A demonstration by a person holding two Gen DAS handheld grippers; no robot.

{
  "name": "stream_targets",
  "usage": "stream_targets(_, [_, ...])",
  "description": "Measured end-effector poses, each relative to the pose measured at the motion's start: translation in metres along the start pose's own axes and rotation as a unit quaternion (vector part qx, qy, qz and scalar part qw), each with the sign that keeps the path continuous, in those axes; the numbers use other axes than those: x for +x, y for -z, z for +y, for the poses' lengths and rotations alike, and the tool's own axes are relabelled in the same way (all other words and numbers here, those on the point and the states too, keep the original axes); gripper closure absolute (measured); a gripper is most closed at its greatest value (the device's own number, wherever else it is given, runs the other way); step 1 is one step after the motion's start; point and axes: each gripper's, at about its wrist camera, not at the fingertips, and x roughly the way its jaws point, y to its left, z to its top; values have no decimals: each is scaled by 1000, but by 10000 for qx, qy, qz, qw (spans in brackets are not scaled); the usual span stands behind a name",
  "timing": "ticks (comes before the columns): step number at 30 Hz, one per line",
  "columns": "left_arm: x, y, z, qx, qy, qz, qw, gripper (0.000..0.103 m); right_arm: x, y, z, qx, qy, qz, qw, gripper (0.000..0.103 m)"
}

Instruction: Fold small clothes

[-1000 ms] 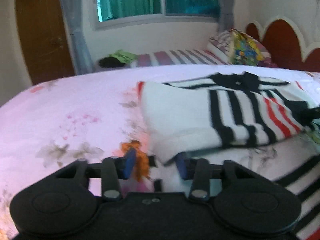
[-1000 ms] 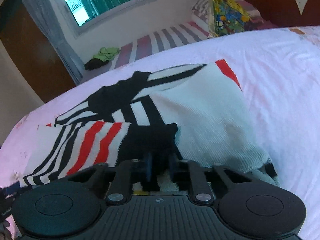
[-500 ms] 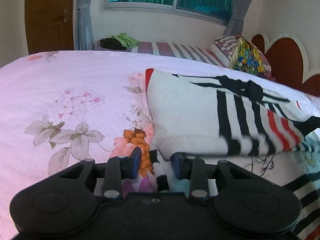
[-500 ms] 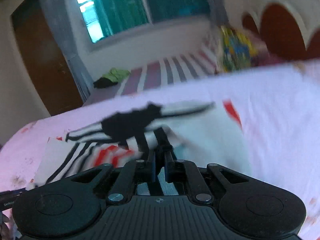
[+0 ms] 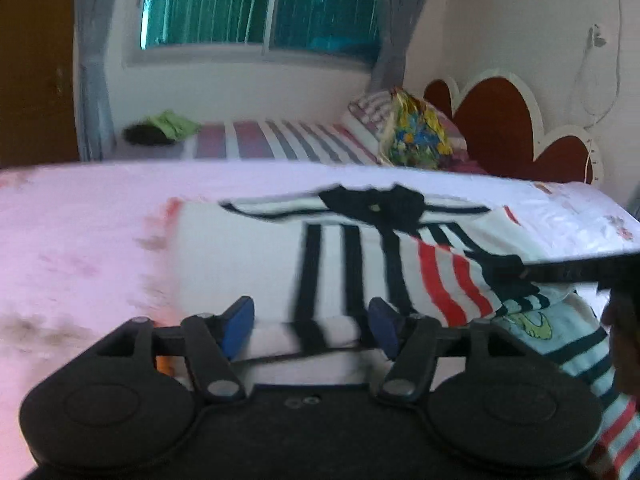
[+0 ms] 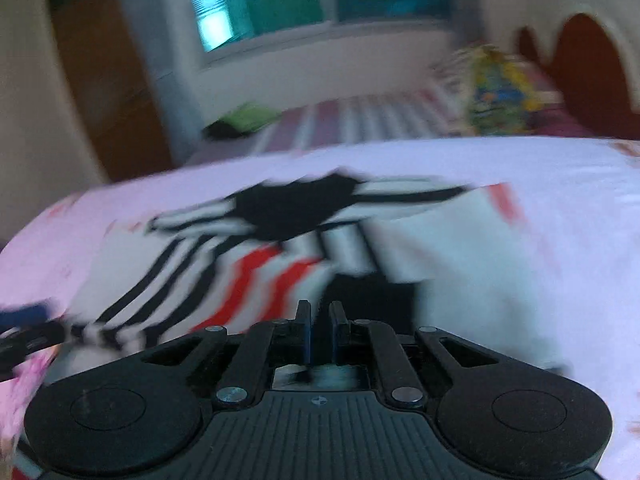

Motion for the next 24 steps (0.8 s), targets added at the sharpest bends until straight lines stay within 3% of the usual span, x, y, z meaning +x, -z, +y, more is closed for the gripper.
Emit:
stream_targets(1, [15, 4, 0, -70, -130, 159, 9998, 41, 5, 4, 4, -198, 53, 61, 9998, 94])
stream_targets(2, [25, 9, 4, -97, -228, 364, 9990, 39, 11, 9, 2, -346, 365, 131, 9987, 95])
stream_targets(5, [22, 11, 15, -68, -89, 448, 9989, 40, 7, 6, -28, 342, 467, 115, 9983, 95])
stream_targets(7, [14, 1, 14, 79, -167, 321, 9993, 40, -2, -6, -20, 101, 791, -140, 9967, 95])
stream_targets(9, [16, -14, 18, 21, -178, 60, 9998, 36, -3, -21, -11, 133, 405, -433, 9982, 95])
stream_targets(12, [43, -46, 21, 106, -316, -68, 9994, 33, 22, -46, 5, 352, 43, -409, 9985, 95])
stream_targets(15, [80, -69, 23, 242, -420, 27, 9988, 34, 54, -60, 15, 366, -119, -283, 9989, 95])
stream_targets(18, [114, -79, 31, 224, -676, 356, 9968, 34, 87, -63, 12, 441, -297, 167, 9984, 95])
stream_targets(20, [135, -75, 46, 36, -862, 659, 9941, 29, 100, -58, 7, 469, -208, 241, 9984, 95])
stream_targets(22, [132, -74, 60, -286, -687, 535, 9958, 29, 98, -58, -12, 911, -198, 164, 9955, 95])
stream_targets(24, [122, -78, 61, -260, -750, 491, 9956, 36, 86, -61, -20, 1064, -77, 36, 9943, 95])
